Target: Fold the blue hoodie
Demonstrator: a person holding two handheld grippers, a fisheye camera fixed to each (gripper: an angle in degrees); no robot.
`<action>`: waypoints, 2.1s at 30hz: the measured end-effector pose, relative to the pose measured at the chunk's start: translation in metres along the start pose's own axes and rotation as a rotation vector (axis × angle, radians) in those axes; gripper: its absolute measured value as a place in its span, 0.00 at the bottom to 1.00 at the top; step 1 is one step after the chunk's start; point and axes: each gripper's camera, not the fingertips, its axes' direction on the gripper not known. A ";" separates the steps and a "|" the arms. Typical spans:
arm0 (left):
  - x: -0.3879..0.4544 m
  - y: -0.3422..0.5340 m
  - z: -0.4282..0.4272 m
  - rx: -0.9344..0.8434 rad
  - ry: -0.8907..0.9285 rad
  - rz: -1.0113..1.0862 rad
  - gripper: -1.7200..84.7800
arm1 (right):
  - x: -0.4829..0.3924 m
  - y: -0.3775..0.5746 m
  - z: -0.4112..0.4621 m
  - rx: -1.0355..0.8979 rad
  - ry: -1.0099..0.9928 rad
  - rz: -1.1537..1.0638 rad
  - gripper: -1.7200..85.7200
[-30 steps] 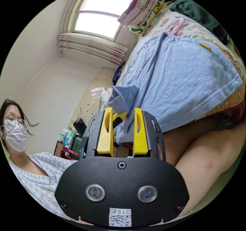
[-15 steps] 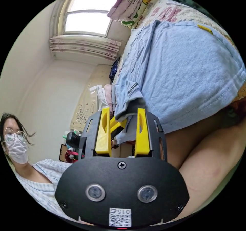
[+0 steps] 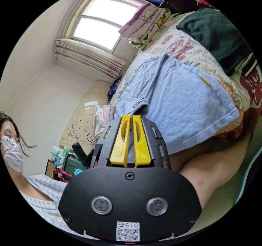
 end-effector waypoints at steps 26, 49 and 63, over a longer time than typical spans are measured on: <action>-0.275 0.016 0.078 0.072 -0.290 -0.584 0.04 | -0.030 0.109 -0.020 -0.059 0.238 0.041 0.02; -0.263 0.018 0.118 -0.006 -0.365 -0.592 0.02 | -0.118 0.135 -0.008 -0.103 0.490 -0.121 0.04; -0.256 -0.014 0.143 -0.090 -0.415 -0.557 0.02 | -0.190 0.160 -0.040 -0.145 0.584 -0.185 0.03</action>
